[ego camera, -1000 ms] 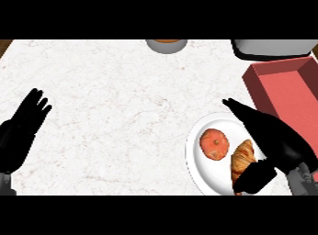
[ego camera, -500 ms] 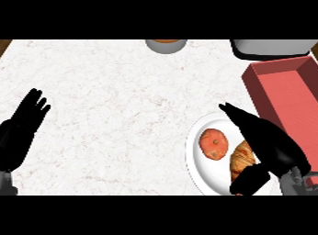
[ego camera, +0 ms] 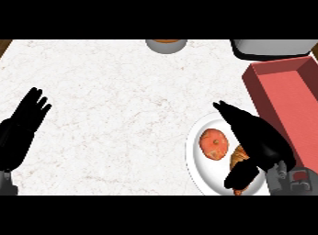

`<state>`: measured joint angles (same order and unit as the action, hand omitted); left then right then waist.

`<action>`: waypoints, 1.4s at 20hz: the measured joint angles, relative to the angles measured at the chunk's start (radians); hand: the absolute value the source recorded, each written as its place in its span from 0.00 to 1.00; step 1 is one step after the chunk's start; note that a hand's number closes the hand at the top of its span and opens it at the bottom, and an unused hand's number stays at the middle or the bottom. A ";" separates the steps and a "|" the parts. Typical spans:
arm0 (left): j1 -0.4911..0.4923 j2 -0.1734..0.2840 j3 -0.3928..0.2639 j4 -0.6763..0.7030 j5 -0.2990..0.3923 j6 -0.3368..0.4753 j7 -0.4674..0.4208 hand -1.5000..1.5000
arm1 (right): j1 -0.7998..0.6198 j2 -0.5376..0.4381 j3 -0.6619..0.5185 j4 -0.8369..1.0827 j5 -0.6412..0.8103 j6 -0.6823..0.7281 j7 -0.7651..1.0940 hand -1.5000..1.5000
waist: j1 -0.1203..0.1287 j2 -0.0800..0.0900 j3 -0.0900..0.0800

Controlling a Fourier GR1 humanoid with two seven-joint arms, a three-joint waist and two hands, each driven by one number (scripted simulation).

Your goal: Pick the squash from the plate and place it in the cardboard box

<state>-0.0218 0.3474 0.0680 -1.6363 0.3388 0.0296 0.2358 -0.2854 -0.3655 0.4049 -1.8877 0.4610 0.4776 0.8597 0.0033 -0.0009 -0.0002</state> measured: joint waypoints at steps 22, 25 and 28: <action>0.001 -0.072 0.066 -0.021 -0.063 -0.061 0.032 0.50 | 0.014 0.164 -0.028 0.163 0.216 0.093 -0.047 0.00 | -0.001 0.000 0.000; 0.018 -0.071 0.082 -0.034 -0.062 -0.082 0.034 0.50 | 0.008 0.177 -0.034 0.212 0.245 0.092 -0.076 0.00 | 0.000 0.001 0.000; -0.007 -0.089 0.078 -0.010 -0.085 -0.075 0.029 0.50 | 0.009 0.181 -0.053 0.238 0.260 0.104 -0.099 0.00 | -0.001 0.001 0.000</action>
<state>-0.0285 0.2586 0.1463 -1.6465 0.2536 -0.0454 0.2652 -0.2764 -0.1842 0.3515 -1.6500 0.7213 0.5812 0.7608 0.0023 0.0001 0.0001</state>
